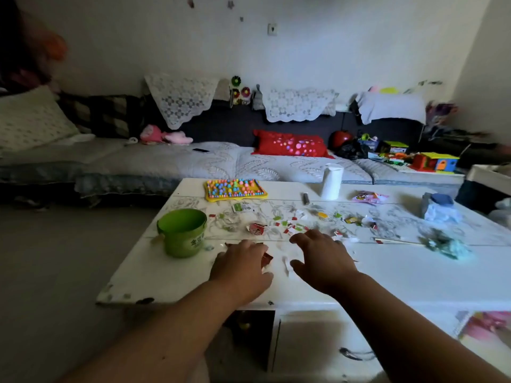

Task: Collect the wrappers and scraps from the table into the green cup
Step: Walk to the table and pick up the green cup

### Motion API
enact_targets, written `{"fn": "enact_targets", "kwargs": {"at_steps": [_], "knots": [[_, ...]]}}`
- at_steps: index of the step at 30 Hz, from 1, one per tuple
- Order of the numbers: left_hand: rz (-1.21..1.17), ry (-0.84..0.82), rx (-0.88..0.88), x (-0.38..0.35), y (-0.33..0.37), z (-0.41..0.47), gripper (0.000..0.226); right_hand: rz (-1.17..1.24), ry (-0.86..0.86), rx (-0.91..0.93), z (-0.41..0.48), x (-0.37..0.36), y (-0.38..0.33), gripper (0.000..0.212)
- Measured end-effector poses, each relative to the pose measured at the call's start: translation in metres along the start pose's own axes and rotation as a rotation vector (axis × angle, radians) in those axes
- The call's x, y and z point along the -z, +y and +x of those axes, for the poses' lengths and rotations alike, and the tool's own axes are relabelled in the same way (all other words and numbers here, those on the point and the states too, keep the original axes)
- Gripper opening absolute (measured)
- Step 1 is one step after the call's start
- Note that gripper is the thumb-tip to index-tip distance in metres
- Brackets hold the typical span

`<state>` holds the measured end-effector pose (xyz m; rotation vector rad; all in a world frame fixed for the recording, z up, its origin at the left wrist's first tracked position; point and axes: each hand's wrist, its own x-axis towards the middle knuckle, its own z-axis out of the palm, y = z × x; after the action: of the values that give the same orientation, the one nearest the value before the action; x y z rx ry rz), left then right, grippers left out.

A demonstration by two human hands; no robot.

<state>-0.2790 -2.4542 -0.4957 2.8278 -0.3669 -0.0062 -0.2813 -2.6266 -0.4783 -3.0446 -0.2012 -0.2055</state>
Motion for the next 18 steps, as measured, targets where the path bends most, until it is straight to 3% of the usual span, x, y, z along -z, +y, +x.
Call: {"fn": "enact_targets", "kwargs": {"at_steps": [8,15,18], "knots": [[-0.338,0.036,0.388,0.008,-0.053,-0.018,0.074,0.025,-0.021,0.042,-0.021,-0.010,-0.007,0.053],[-0.999,0.255,0.802,-0.002,-0.087,0.049,0.063,0.078,-0.091,0.051,0.027,-0.037,0.000,0.053],[-1.266,0.371,0.944,-0.027,-0.116,0.103,0.105,0.101,-0.127,0.055,0.051,-0.054,0.005,0.052]]}}
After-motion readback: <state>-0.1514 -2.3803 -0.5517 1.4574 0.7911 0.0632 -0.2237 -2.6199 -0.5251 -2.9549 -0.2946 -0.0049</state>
